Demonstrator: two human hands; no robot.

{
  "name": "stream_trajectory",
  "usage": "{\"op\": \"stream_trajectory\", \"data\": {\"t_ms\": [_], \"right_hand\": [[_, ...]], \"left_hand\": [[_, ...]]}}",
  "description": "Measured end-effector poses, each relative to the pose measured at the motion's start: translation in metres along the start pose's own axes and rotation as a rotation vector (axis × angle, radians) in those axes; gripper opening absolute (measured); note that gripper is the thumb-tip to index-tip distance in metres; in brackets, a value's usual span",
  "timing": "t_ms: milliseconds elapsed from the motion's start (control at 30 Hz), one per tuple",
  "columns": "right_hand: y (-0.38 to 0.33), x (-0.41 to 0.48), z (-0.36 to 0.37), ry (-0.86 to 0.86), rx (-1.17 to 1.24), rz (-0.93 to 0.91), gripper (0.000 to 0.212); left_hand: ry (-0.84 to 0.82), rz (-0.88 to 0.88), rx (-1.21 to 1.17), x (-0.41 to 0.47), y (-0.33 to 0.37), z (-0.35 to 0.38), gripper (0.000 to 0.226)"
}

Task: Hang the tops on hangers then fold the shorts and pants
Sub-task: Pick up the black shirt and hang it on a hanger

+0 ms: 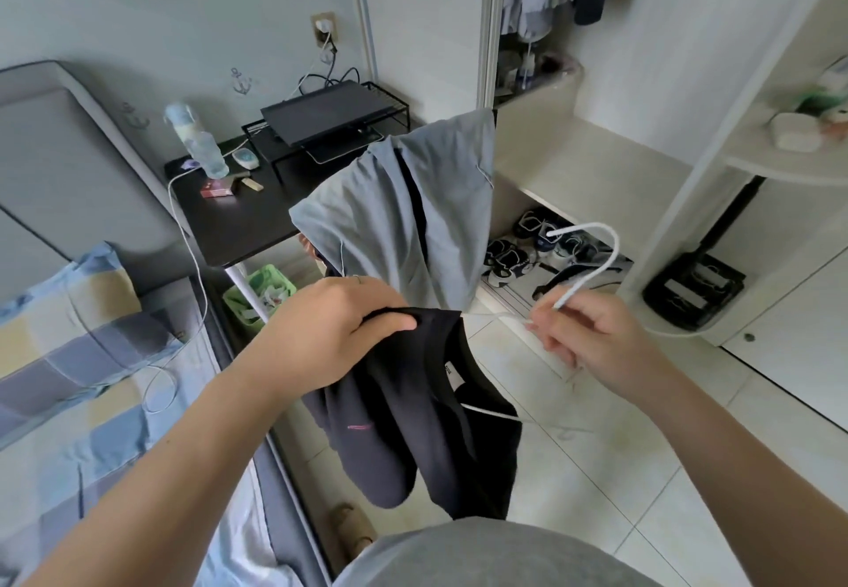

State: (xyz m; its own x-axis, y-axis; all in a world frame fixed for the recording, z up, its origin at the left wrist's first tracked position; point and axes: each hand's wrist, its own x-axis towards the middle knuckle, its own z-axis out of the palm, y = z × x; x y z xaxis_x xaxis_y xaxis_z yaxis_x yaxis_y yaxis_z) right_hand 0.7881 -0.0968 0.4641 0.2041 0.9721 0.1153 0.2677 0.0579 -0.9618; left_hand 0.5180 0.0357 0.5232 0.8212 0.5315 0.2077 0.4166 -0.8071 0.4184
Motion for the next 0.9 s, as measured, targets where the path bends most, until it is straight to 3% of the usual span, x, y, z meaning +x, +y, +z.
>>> {"op": "stream_trajectory", "data": {"t_ms": [200, 767, 900], "right_hand": [[0.020, -0.004, -0.002, 0.055, 0.019, 0.021, 0.034], [0.000, 0.022, 0.023, -0.005, -0.036, -0.084, 0.015], [0.006, 0.019, 0.022, 0.107, -0.060, -0.059, 0.016]], "left_hand": [[-0.008, -0.055, 0.063, 0.004, 0.008, 0.014, 0.025], [0.033, -0.182, 0.017, 0.034, 0.034, 0.059, 0.025], [0.042, -0.210, -0.104, 0.036, 0.026, 0.064, 0.020]]}}
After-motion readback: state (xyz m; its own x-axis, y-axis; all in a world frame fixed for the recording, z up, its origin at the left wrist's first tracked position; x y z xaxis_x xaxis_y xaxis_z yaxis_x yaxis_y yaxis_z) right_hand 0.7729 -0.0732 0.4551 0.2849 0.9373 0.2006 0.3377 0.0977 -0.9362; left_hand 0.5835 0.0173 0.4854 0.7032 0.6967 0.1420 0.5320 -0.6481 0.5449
